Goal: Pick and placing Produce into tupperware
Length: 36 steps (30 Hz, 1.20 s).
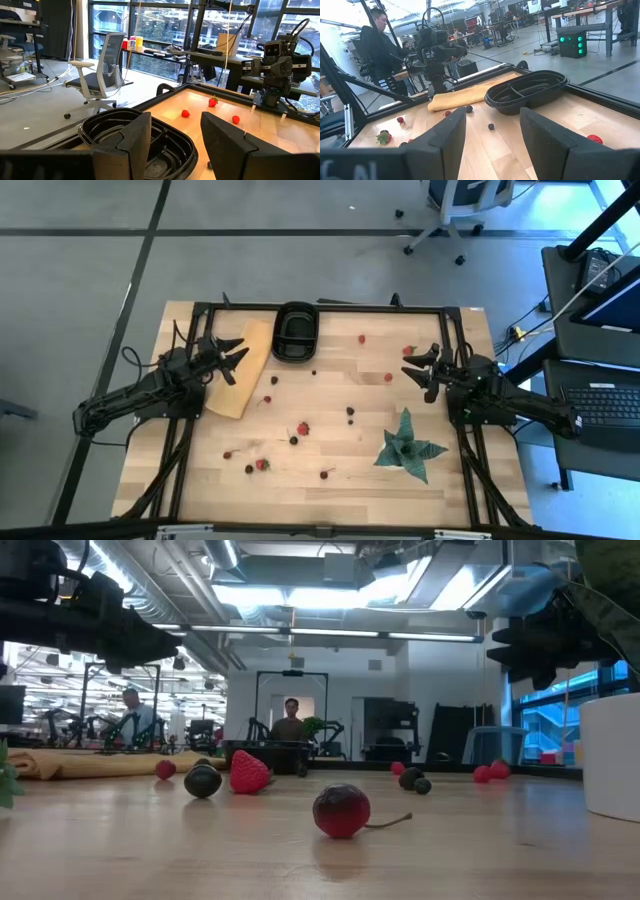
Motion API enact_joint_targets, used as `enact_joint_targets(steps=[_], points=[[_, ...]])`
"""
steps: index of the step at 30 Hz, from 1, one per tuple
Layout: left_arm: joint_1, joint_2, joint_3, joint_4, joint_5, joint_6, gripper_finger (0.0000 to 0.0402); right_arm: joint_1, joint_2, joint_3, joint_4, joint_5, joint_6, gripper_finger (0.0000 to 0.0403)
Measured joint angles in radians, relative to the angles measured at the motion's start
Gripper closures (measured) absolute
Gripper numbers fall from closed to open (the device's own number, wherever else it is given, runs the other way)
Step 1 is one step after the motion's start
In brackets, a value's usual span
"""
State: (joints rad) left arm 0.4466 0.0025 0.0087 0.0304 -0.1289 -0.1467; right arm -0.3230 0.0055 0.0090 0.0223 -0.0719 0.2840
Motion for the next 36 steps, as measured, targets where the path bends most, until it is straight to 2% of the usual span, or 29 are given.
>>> enact_joint_targets(steps=[33,36], points=[[0.0,0.0,0.0,0.0,0.0,0.0,0.0235,0.0,0.0,0.0,0.002,0.001,0.0,0.0215],[0.0,0.0,0.0,0.0,0.0,0.0,0.0235,0.0,0.0,0.0,0.012,0.039,-0.003,0.0215]])
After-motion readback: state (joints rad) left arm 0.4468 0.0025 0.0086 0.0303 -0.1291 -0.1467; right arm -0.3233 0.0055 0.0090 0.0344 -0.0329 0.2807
